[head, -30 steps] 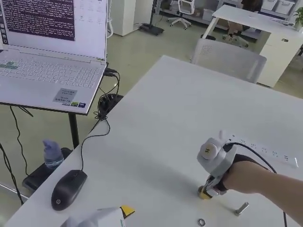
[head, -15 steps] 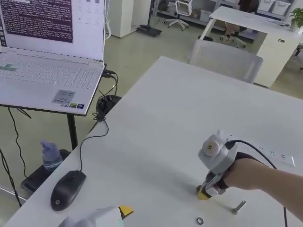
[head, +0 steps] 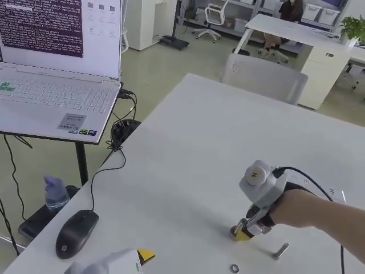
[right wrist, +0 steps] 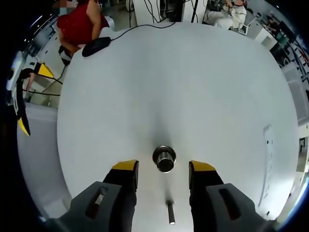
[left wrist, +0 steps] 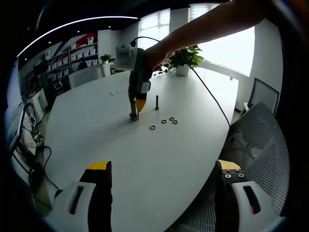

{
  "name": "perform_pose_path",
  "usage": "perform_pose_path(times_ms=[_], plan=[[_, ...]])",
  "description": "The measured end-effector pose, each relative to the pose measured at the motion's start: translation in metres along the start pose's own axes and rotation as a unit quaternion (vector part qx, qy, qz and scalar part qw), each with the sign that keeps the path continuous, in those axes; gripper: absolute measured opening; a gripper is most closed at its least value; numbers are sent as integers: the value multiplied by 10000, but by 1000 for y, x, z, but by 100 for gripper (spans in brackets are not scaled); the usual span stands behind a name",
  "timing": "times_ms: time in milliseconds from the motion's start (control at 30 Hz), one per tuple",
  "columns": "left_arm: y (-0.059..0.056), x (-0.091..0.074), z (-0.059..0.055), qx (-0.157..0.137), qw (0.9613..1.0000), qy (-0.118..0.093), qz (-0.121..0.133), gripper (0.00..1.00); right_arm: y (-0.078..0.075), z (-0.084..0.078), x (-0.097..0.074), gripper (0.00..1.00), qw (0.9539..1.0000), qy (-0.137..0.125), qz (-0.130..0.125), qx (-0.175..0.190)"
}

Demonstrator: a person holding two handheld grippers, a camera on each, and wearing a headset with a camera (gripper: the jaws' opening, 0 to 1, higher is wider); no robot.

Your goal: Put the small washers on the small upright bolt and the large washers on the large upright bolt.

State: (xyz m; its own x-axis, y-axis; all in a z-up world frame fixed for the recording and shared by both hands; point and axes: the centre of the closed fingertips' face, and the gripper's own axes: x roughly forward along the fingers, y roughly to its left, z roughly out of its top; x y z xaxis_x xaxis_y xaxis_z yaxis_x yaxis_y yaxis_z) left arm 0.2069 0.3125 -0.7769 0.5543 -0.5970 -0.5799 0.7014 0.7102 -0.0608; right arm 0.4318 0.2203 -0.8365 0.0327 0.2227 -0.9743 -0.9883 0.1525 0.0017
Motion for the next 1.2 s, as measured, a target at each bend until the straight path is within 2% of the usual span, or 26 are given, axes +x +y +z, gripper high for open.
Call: perform_pose_path(times_ms=[533,633,700,1033,1200], plan=[[-3,-8,3,67,10000,-10,-19,88,0,6,-24,41,9999,-112,-103,-12],[-4,-12,7,88,9999,-65,-8,86,2,5,-28,41,9999,-113,-122,-28],[-3,-13,9,8,9999,-149,-7,86,3,4,-29,41,9999,-105,-126,-43],[-4,-14,6,33,9999,-104,-1,86,7,2,-32,39,9998,-105,-143,-66],[-2,-12,6,62,9999,-101,-11,87,18,1,-33,39,9999,-111,-106,-58]])
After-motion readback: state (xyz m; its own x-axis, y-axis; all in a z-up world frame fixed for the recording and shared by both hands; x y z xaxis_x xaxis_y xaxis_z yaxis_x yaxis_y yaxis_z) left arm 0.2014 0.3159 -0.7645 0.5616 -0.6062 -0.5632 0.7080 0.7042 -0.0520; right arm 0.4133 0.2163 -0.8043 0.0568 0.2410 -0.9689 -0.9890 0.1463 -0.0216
